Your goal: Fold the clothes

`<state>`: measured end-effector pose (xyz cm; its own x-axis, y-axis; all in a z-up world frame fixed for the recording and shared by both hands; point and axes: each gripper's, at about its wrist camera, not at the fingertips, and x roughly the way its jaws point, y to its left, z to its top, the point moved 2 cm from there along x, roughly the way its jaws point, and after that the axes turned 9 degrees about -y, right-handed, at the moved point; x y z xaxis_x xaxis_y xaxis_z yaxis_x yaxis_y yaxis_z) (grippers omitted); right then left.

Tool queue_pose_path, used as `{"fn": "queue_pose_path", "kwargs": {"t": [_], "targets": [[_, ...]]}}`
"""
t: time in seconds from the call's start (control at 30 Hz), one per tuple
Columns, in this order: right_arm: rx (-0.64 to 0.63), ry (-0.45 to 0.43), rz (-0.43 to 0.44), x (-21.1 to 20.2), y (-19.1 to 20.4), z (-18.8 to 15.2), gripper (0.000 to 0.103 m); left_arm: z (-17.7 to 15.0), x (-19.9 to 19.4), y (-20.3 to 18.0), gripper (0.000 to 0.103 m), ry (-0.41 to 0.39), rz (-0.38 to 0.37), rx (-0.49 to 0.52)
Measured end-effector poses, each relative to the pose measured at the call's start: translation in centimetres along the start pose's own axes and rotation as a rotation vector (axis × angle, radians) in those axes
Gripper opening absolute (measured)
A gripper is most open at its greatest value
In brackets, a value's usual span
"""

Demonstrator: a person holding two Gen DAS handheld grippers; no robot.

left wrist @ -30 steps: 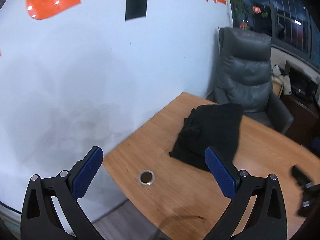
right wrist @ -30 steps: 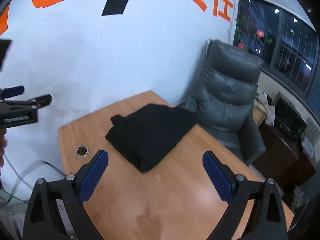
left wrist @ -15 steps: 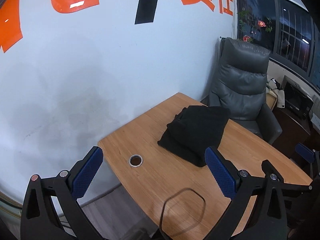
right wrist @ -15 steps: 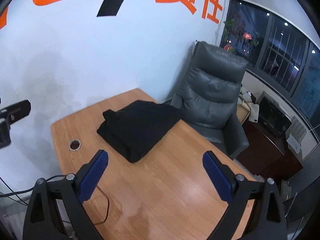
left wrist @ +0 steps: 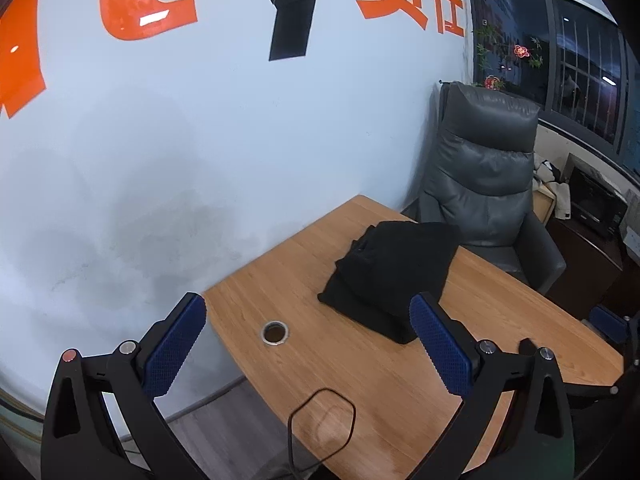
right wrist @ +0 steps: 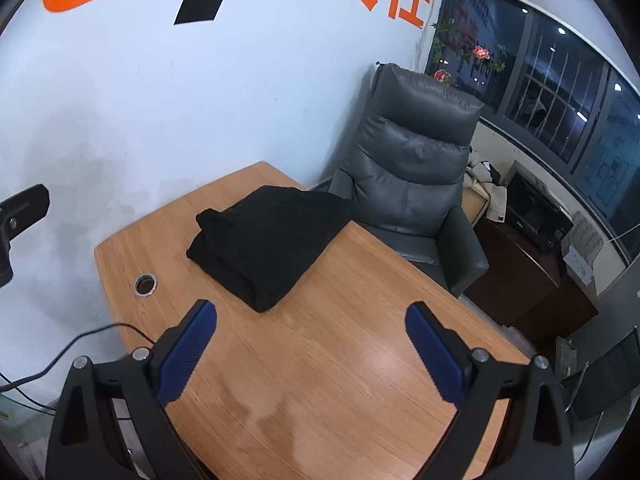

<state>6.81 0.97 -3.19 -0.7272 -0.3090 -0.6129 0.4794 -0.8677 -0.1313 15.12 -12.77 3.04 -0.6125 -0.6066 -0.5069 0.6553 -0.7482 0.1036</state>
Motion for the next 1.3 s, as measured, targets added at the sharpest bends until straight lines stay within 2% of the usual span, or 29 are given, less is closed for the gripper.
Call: {"fn": "queue_pose_path", "kwargs": {"t": [0.17,0.27,0.33,0.57,0.67,0.93,1.3], "targets": [[-0.01,-0.067,-0.018,1.2,0.6,-0.2,0.098,-0.2,1.3,-0.7,0.103,0.013,-0.037,0.002],[0.052,-0.011,0.003,2.1,-0.1,-0.5,0.098,-0.1,1.6,-0.9,0.103,-0.001,-0.049,0.003],[0.023,-0.009,-0.028,2.2,0.0,-0.6,0.098,-0.2,2.1,-1.1,0.103,0.009,-0.052,0.007],[-0.028,0.026,-0.03,2.9,1.1,-0.5,0.098,-0.9,4.1,-1.1,0.103,0.041,-0.06,0.005],[-0.049,0.045,-0.017,3.4,1.8,-0.4,0.098,-0.9,4.8,-0.8,0.103,0.039,-0.031,0.016],[-0.082,0.108,0.021,6.5,4.0,-0.3,0.098,-0.6,8.4,0.3,0.103,0.072,-0.017,0.005],[-0.088,0.139,0.018,9.6,4.6,0.7,0.098,-0.3,13.0,0.2,0.103,0.149,-0.05,0.005]]}}
